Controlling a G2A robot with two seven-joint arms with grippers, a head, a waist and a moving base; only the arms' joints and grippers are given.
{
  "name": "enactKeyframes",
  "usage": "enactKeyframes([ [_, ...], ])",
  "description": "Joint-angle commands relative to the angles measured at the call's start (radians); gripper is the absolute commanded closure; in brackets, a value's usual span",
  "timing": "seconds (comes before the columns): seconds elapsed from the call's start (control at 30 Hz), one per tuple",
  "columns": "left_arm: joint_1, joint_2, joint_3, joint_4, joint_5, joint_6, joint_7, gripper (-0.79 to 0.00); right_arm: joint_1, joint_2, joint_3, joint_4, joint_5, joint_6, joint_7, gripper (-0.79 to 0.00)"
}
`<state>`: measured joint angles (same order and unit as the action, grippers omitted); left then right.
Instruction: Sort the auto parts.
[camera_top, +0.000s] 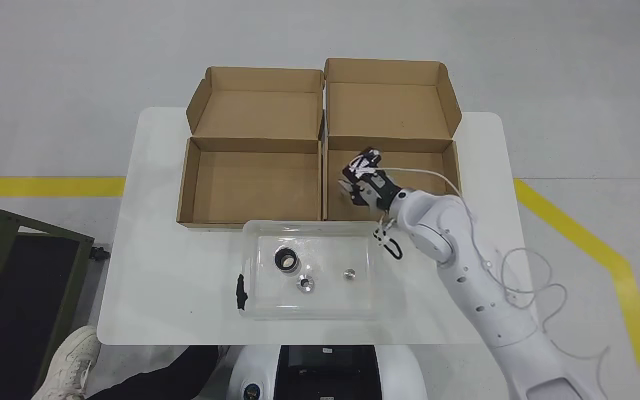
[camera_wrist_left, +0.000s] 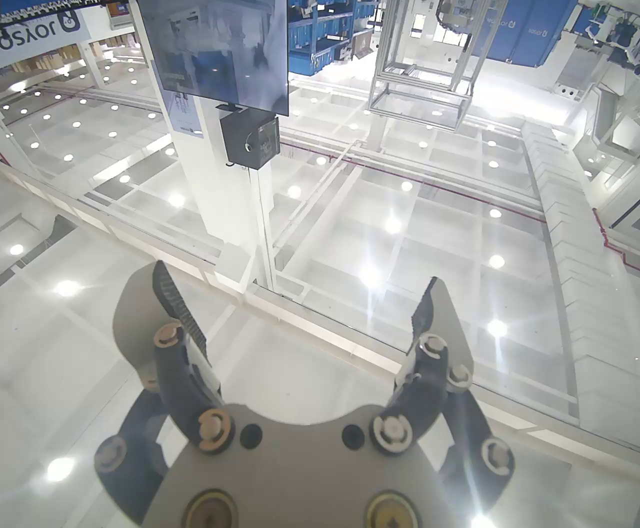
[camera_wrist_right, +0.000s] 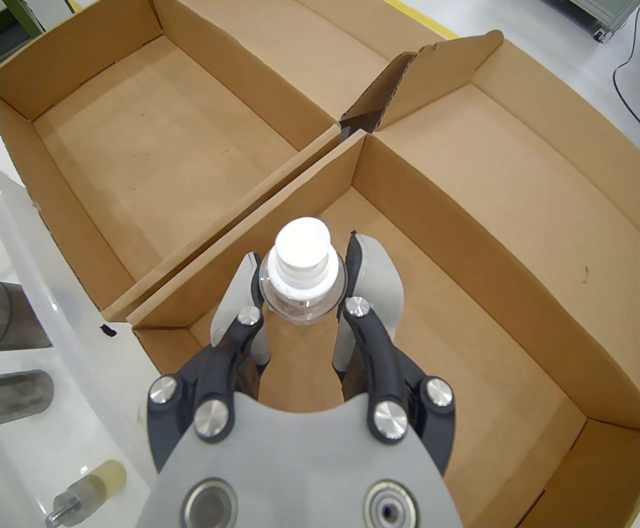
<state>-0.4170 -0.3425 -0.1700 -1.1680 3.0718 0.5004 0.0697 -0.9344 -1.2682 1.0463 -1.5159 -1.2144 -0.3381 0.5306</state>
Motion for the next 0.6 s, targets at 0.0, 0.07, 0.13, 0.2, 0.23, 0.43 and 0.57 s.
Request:
enactKeyframes([
  [0.0,0.0,0.0,0.0,0.0,0.0,0.0,0.0,-0.785,0.003,-0.001,-0.003,0.003,-0.001,0.004,0.003,-0.259],
  [0.07,0.0,0.0,0.0,0.0,0.0,0.0,0.0,-0.785,0.004,-0.002,-0.004,0.004,-0.003,0.006,0.005,-0.36],
  [0.13,0.0,0.0,0.0,0.0,0.0,0.0,0.0,-0.785,0.002,-0.002,-0.005,0.004,-0.005,0.005,0.004,-0.483],
  [0.2,0.0,0.0,0.0,0.0,0.0,0.0,0.0,-0.785,-0.002,-0.002,-0.002,0.003,-0.001,-0.001,0.001,-0.526],
  [0.23,0.0,0.0,0.0,0.0,0.0,0.0,0.0,-0.785,-0.004,-0.001,0.0,0.002,0.001,-0.004,-0.003,-0.542],
  [0.43,0.0,0.0,0.0,0.0,0.0,0.0,0.0,-0.785,-0.022,0.003,0.019,-0.01,0.004,-0.022,-0.032,-0.727],
  [0.57,0.0,0.0,0.0,0.0,0.0,0.0,0.0,-0.785,-0.055,0.007,0.037,-0.047,0.005,-0.036,-0.1,-0.785],
])
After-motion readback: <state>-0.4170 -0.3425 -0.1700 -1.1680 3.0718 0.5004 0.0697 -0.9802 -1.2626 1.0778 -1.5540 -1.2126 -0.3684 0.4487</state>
